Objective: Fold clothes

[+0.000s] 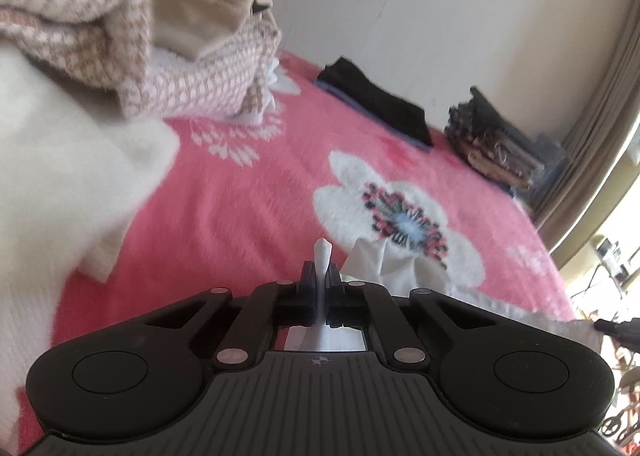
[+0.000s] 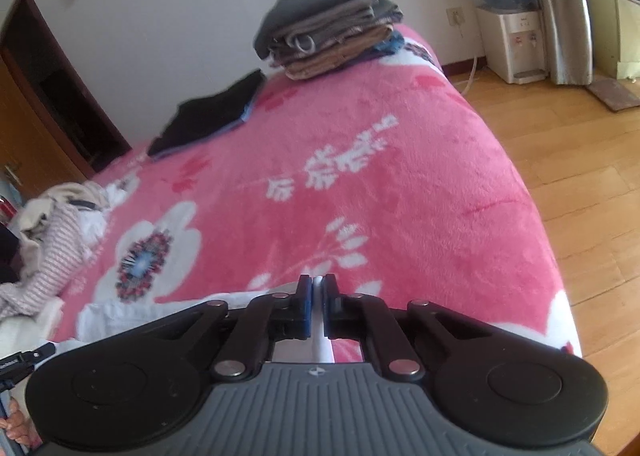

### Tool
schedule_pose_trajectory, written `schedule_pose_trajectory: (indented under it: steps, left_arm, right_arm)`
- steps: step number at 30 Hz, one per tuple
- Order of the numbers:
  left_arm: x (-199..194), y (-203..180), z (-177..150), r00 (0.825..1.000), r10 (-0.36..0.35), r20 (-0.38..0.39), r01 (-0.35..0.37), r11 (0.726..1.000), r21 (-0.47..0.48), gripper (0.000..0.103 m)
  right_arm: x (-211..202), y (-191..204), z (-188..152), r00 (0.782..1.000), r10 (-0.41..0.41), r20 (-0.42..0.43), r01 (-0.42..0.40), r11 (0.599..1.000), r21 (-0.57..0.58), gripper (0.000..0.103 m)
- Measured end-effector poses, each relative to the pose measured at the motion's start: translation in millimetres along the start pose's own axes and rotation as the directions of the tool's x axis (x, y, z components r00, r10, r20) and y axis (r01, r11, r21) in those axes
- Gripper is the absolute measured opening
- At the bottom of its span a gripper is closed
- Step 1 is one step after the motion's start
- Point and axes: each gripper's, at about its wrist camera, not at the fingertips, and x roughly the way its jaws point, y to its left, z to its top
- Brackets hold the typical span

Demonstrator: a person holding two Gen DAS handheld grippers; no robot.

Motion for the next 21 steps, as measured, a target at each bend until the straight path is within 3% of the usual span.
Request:
schedule_pose_trajectory:
  steps: [9, 12, 16, 21]
  left_arm:
    - [-23, 1, 1, 0.999, -0.019, 0.042, 0.021, 0.999, -0.037, 0.001]
    - [-31, 3, 2, 0.998, -0.029, 0.061, 0.032, 0.998, -0.061, 0.001]
    - [-58, 6, 1, 0.993, -0.052, 0.107, 0.062, 0.994, -0.092, 0.000]
    - [-102, 9, -4, 0.986, -0.039, 0.162, 0.057, 0.993, -0.105, 0.000]
  right_arm:
    - [-33, 6, -5, 0.995, 0.076, 0.063, -0.076, 0.997, -0.012, 0.004]
    - [-40, 3, -6, 0.987, 0.138, 0.083, -0.139, 0.990, 0.006, 0.004]
    - [-57, 3, -7, 0.965, 0.249, 0.080, -0.252, 0.967, 0.031, 0.003]
    - [-98, 7, -16, 0.919, 0.384, 0.085, -0.387, 0.922, 0.020, 0.003]
